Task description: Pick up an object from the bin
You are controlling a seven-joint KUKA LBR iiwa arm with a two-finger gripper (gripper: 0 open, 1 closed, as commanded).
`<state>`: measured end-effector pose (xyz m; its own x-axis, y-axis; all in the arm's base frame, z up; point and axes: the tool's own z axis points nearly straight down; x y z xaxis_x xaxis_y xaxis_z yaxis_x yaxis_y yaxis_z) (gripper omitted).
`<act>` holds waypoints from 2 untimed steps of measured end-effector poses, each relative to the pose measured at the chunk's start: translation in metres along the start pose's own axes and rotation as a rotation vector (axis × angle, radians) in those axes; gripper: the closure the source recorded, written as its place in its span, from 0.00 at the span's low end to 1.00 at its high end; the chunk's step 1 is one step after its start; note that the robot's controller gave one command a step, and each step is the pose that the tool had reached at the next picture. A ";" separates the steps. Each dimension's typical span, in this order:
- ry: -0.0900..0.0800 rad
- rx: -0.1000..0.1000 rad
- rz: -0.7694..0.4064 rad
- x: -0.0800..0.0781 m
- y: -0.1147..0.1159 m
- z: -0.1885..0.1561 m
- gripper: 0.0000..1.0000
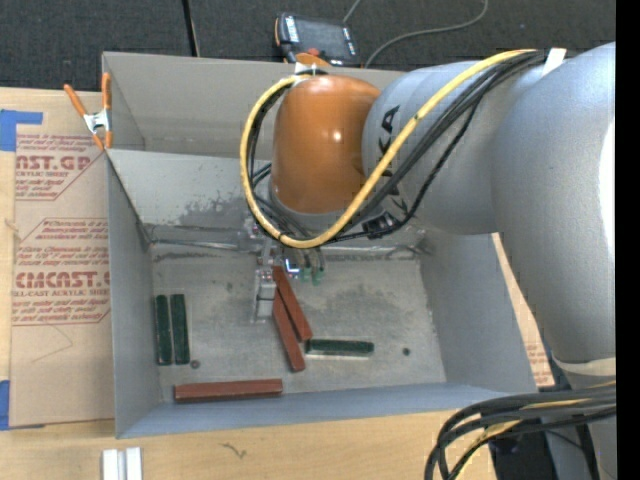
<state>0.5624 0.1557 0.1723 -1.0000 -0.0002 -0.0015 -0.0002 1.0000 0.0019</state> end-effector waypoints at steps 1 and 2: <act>-0.003 0.000 -0.204 0.030 -0.059 0.103 0.00; -0.005 0.003 0.004 -0.032 -0.135 0.101 0.00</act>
Offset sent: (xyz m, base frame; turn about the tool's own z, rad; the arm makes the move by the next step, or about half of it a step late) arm -0.0303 -0.0584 -0.1023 -0.2049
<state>0.5941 0.0205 0.0708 -1.0000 0.0039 -0.0062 0.0039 1.0000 -0.0009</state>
